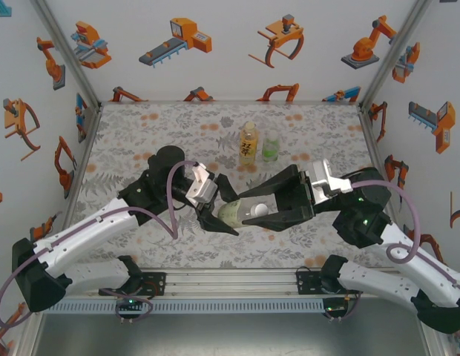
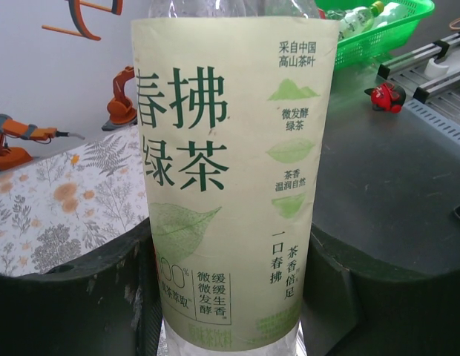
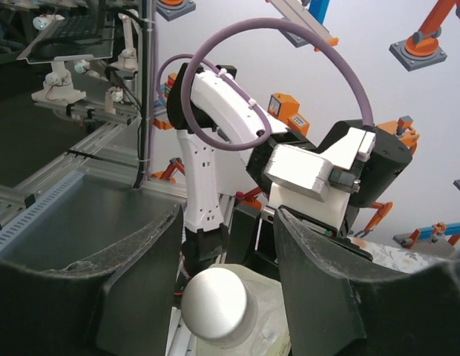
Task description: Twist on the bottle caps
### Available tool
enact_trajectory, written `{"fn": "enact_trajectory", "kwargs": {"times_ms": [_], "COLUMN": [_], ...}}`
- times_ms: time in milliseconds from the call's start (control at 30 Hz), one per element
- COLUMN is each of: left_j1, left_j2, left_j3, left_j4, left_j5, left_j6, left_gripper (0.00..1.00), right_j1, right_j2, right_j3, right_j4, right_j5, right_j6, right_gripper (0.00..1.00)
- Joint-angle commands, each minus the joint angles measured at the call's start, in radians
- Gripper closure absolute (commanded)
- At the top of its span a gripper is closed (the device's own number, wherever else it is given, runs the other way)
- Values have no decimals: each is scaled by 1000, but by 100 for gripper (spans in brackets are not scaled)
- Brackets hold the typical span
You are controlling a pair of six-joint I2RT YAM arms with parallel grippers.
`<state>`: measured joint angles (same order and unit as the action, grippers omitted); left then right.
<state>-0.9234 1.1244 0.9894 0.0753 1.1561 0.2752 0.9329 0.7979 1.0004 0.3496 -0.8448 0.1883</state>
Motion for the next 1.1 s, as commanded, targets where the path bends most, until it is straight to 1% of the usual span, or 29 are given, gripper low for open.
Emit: {"fn": "enact_trajectory", "kwargs": {"times_ms": [0, 100, 233, 267, 333, 400, 467, 533, 600, 633, 700, 733, 767, 800, 867, 900, 933, 967, 1067], "left_j1": [-8, -8, -12, -12, -14, -15, -15, -15, -15, -15, -15, -17, -17, -18, -19, -22, -29, -43, -76], "left_j2": [3, 5, 3, 4, 5, 2, -3, -13, -27, -32, -35, -33, -28, -18, 15, 32, 51, 69, 109], "left_j3": [39, 36, 42, 41, 49, 45, 44, 50, 42, 36, 26, 20, 14, 17, 54, 69, 84, 96, 133], "left_j4": [36, 52, 43, 45, 30, 26, 19, -37, -75, -80, -91, -85, -71, -61, -86, -104, -120, -137, -174], "left_j5": [38, 36, 40, 38, 37, 31, 1, -55, -148, -218, -317, -360, -405, -445, -502, -518, -550, -610, -781], "left_j6": [-11, -17, -13, -14, -15, -7, -5, 28, 56, 51, 49, 44, 29, 6, -41, -43, -42, -42, -55], "left_gripper": [100, 100, 100, 100, 100, 100, 100, 100, 100, 100, 100, 100, 100, 100, 100, 100, 100, 100, 100], "right_j1": [3, 3, 3, 3, 3, 2, 3, 3, 3, 3, 3, 3, 3, 3, 3, 2, 3, 3, 3], "right_j2": [-17, -20, -21, -19, -19, -23, -32, -45, -54, -58, -62, -67, -68, -68, -61, -51, -39, -26, 7], "right_j3": [-8, -10, -18, -21, -23, -28, -38, -60, -90, -106, -135, -146, -156, -162, -157, -145, -126, -101, -80], "right_j4": [40, 28, 27, 30, 27, 6, -13, -6, 11, 22, 23, 8, -8, -30, -119, -170, -245, -357, -529], "right_j5": [-55, -62, -47, -37, -7, 19, 86, 157, 265, 342, 519, 634, 745, 829, 1025, 1092, 1179, 1273, 1419], "right_j6": [-12, -10, -12, -13, -17, -39, -52, -52, -31, -2, 80, 136, 194, 239, 368, 429, 510, 605, 790], "right_gripper": [48, 48, 55, 58, 69, 78, 88, 99, 100, 100, 100, 100, 100, 100, 100, 100, 100, 100, 100]}}
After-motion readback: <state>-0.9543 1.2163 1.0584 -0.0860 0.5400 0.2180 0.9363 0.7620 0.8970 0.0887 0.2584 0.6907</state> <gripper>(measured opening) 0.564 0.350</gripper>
